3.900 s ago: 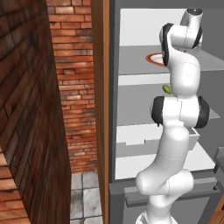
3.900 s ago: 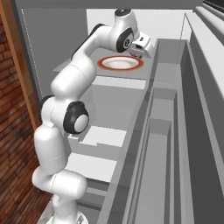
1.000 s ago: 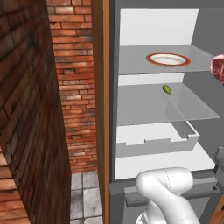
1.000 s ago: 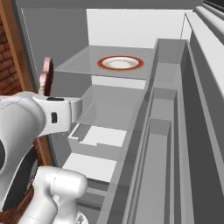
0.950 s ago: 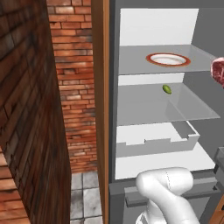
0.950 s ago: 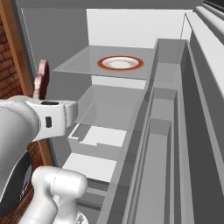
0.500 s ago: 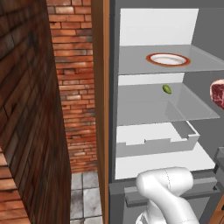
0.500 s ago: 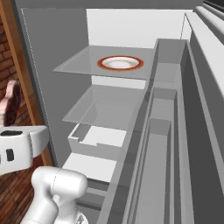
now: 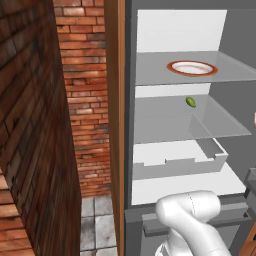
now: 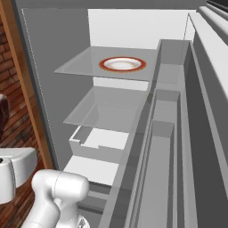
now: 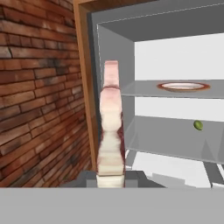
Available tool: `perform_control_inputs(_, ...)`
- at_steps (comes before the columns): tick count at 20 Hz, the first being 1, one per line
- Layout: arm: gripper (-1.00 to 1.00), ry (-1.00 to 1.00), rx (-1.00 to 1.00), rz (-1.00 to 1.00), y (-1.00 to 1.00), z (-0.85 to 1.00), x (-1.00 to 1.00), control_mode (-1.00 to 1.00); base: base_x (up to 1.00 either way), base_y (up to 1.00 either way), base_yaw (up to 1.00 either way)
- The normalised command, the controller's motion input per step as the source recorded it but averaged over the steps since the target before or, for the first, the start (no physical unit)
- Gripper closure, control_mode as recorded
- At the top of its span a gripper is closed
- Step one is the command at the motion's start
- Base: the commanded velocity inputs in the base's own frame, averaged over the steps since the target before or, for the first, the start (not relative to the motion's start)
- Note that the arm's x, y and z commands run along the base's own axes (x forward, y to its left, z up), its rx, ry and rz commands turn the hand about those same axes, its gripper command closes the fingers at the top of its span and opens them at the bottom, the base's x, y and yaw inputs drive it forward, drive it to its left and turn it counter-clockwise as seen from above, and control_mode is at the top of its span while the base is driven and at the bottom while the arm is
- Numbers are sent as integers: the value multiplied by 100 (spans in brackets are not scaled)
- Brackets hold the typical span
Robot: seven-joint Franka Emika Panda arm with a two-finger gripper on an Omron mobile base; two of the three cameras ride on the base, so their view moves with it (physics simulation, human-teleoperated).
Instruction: Retrieve the steak from the fridge and place it on the saucepan with marinade on the stove.
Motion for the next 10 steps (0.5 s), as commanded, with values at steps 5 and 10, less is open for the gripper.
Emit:
perform_control_inputs(5,100,0,0,0,1,0,0,-100,0,0,0)
perform_control_inputs(10,100,0,0,0,0,0,0,100,-32,0,0)
